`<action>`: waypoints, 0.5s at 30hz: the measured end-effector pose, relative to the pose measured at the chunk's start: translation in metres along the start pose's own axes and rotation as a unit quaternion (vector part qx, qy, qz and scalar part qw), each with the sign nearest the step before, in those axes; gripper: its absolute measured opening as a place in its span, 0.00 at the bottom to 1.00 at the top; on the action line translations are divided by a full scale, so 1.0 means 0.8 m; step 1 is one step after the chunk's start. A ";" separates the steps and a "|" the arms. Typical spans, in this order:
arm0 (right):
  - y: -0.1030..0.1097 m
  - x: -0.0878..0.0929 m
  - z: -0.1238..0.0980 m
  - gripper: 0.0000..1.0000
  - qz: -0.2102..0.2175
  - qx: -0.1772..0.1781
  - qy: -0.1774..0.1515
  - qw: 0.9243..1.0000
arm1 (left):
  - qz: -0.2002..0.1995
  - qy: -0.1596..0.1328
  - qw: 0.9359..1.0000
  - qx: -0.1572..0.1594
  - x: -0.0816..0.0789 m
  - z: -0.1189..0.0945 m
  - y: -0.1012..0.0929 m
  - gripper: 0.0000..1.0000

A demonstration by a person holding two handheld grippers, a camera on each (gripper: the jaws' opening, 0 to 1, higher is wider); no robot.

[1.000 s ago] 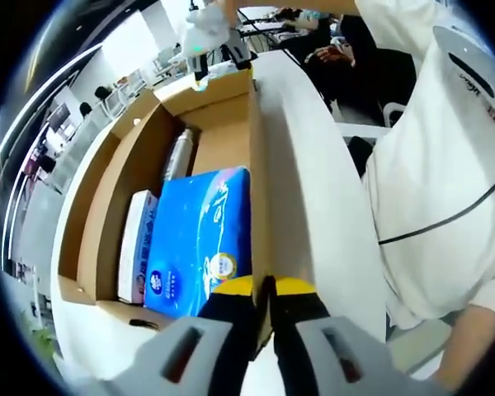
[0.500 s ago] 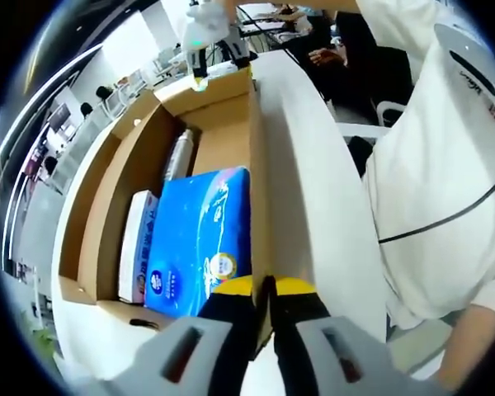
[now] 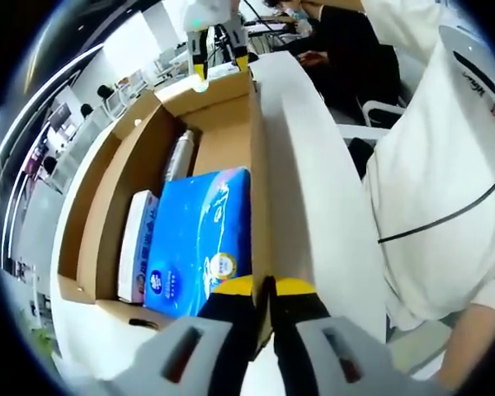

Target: Operate the shoe box by opening the lid, removing the specified soft item, and placing it in the target area until the item is outside and the box remains undamaged.

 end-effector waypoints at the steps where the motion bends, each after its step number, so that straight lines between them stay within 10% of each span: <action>1: -0.002 -0.005 -0.005 0.48 -0.001 0.007 -0.010 1.000 | -0.001 -0.001 1.000 0.000 0.000 0.000 0.000 0.05; 15: -0.018 -0.068 -0.058 0.35 -0.013 0.083 -0.104 0.991 | -0.010 -0.008 1.000 0.003 -0.001 0.001 0.000 0.05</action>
Point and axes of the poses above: the point that each gripper's makers call its tool centre point, and the gripper's own axes: z roughly forward along the fingers, y roughly to its left, x roughly out of its underside, the point moved 1 cm from there along -z, roughly backward along the fingers, and after that the axes turned 13 degrees about -y, right-handed, at the moved point
